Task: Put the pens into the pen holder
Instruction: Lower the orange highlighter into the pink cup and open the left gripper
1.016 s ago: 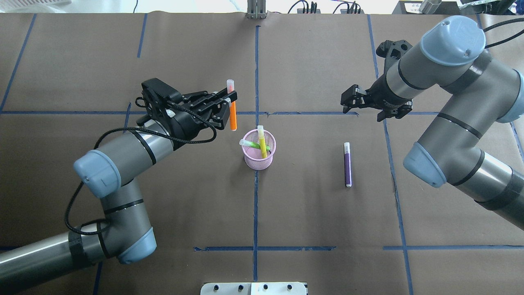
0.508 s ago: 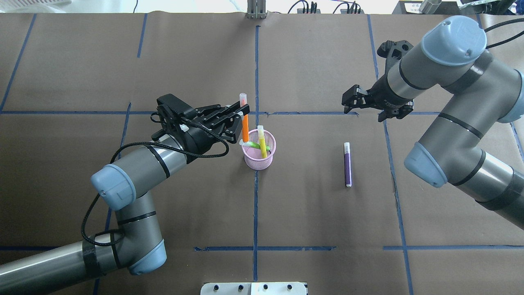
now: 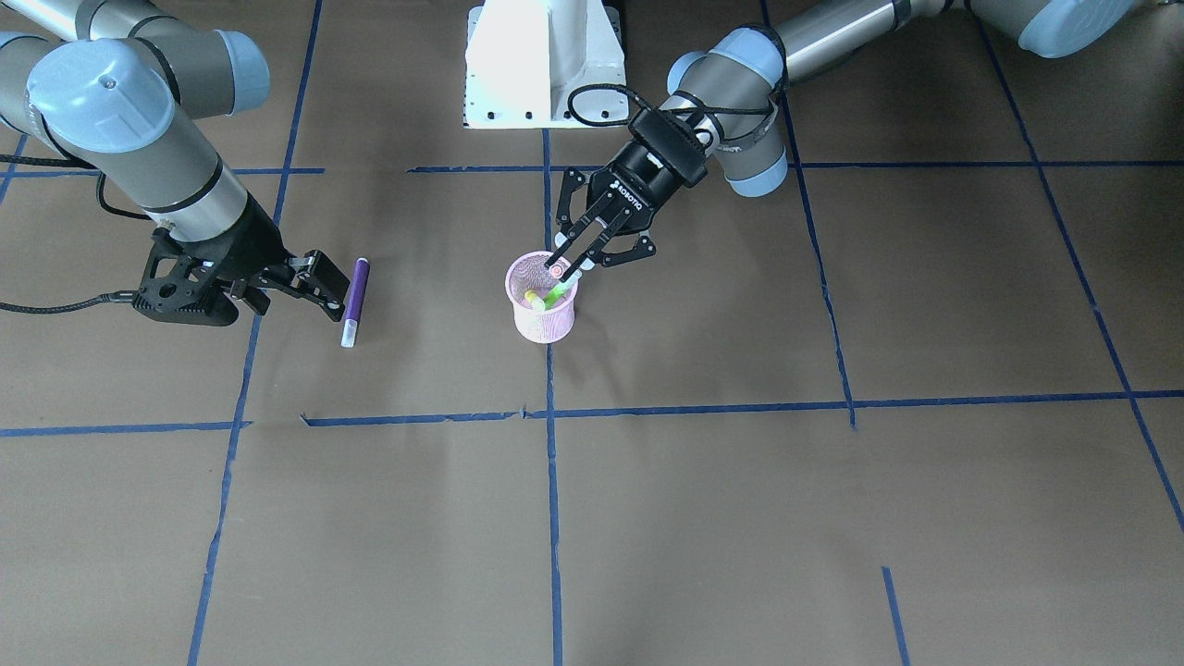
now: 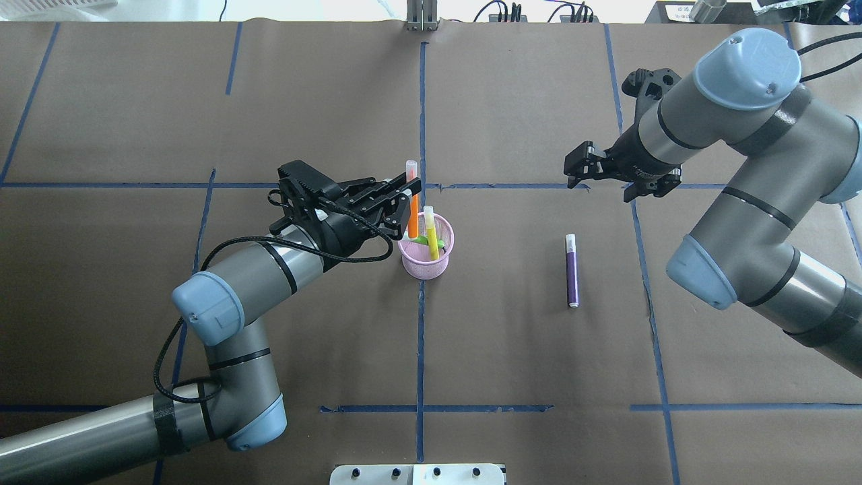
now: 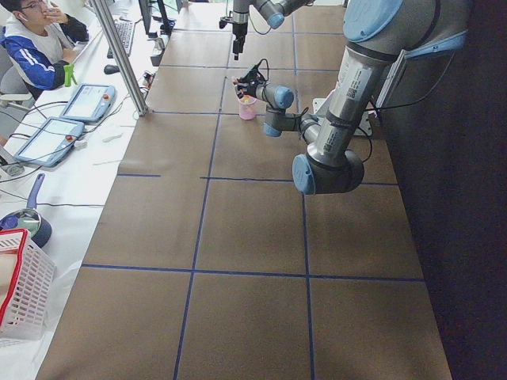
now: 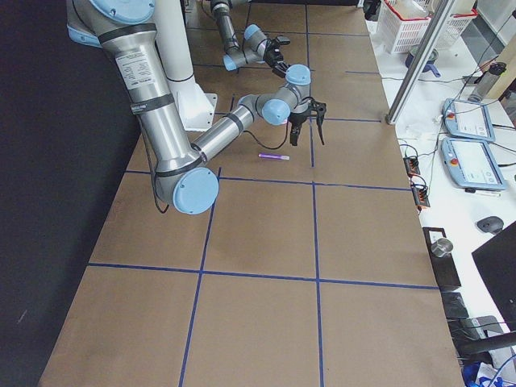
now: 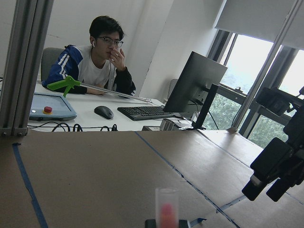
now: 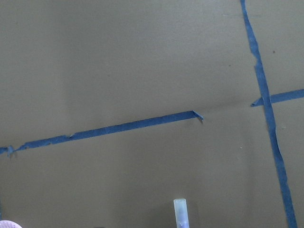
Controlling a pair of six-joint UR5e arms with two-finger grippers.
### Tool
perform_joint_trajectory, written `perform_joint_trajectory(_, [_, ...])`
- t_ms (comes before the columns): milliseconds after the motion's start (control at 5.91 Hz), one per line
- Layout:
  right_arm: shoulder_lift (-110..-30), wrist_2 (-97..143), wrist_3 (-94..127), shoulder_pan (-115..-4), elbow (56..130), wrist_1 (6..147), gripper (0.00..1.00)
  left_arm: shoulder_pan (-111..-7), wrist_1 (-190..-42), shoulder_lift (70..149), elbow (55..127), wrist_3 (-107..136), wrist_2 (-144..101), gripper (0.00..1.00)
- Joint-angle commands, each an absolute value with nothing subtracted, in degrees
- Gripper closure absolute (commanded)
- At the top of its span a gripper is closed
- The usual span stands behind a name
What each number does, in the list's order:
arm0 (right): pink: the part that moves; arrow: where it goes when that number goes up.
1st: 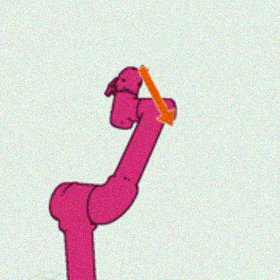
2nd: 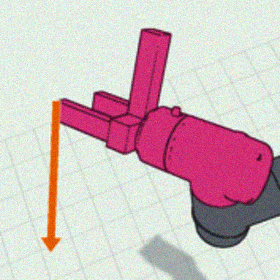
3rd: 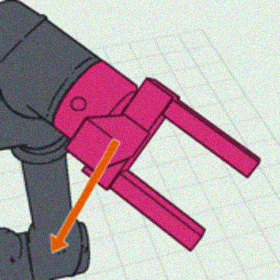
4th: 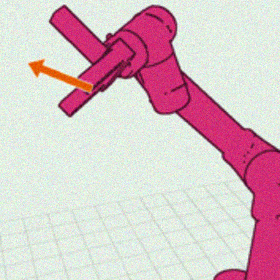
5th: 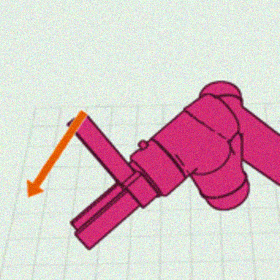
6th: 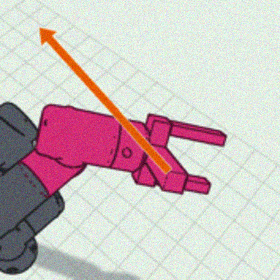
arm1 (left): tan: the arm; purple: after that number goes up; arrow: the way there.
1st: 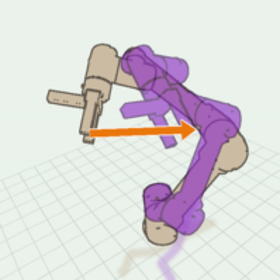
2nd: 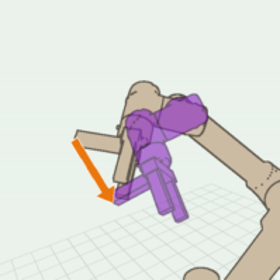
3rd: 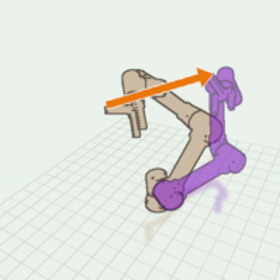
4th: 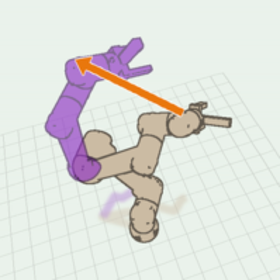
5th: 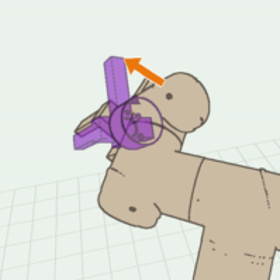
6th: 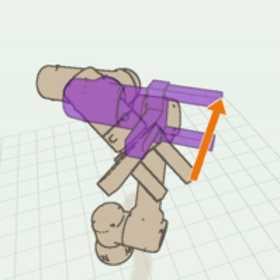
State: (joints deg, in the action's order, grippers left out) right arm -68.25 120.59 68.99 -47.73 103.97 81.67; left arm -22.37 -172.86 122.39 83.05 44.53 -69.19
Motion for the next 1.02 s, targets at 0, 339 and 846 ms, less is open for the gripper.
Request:
perform_joint_trajectory(0, [-68.3, 120.5, 69.0, -47.7, 103.9, 81.7, 0.0, -21.6, -172.8, 122.9, 81.7, 44.5, -69.2, 1.0])
perform_joint_trajectory(339, [-68.3, 120.6, 69.0, -47.8, 104.0, 81.7, 0.0, -19.9, -172.8, 122.8, 80.9, 44.2, -67.2, 1.0])
perform_joint_trajectory(846, [-68.4, 120.5, 69.1, -47.8, 104.2, 81.6, 0.0, -19.2, -173.0, 123.8, 81.4, 35.1, -65.4, 0.0])
